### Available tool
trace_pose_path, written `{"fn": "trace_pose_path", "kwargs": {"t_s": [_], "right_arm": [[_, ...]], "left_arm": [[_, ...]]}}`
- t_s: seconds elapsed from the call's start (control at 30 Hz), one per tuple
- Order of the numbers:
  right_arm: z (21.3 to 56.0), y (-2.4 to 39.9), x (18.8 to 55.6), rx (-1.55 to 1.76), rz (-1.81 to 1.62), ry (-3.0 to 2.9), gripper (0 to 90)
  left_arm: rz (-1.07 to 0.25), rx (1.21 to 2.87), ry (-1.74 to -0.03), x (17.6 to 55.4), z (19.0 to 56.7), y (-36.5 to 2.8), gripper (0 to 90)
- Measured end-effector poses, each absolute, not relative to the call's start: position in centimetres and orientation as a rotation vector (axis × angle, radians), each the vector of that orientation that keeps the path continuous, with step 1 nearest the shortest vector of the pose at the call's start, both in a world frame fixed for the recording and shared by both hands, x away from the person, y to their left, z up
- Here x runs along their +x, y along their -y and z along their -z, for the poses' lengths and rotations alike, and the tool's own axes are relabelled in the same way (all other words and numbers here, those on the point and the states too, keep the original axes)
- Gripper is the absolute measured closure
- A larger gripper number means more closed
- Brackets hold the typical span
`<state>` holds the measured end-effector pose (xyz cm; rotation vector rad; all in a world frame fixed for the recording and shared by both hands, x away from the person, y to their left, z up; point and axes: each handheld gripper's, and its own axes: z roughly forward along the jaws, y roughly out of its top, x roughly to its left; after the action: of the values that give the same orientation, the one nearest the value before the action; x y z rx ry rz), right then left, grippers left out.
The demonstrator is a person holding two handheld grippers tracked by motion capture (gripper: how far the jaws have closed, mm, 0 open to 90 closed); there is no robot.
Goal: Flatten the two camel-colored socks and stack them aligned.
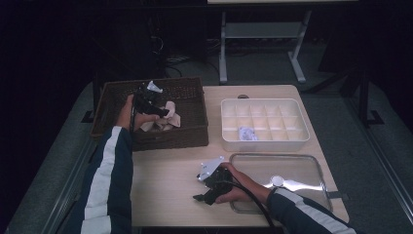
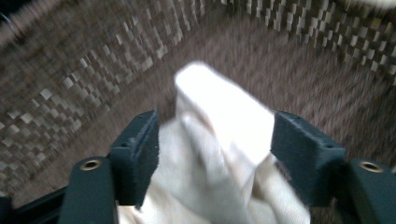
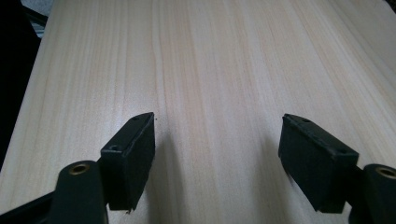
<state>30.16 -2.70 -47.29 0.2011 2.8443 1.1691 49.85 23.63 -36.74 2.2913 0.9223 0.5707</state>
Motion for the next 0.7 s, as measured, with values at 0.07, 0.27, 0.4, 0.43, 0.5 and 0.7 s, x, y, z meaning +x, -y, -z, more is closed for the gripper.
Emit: {"fn": "trace_pose_path", "kwargs": {"t_s": [0.07, 0.27, 0.4, 0.43, 0.5, 0.7], "right_arm": [[47.3, 2.7, 30.2, 0.188, -1.169, -2.839, 26.3], [47.3, 2.7, 30.1, 0.205, -1.166, -2.847, 26.2], [47.3, 2.7, 30.1, 0.198, -1.170, -2.846, 26.2], [47.3, 2.7, 30.1, 0.191, -1.170, -2.842, 26.1], [47.3, 2.7, 30.2, 0.186, -1.170, -2.842, 25.9], [47.4, 2.7, 30.2, 0.187, -1.172, -2.842, 25.8]], "left_arm": [[-0.568, 2.263, -0.888, 49.8, 36.3, -23.1, 30.0], [-0.477, 2.354, -0.928, 50.6, 37.5, -21.3, 25.3], [-0.443, 2.419, -0.992, 51.3, 39.2, -20.7, 24.8], [-0.459, 2.449, -0.999, 51.4, 39.5, -20.5, 27.5], [-0.487, 2.501, -1.005, 51.6, 40.0, -20.1, 36.1], [-0.552, 2.536, -1.011, 51.6, 39.9, -20.1, 77.4]]}}
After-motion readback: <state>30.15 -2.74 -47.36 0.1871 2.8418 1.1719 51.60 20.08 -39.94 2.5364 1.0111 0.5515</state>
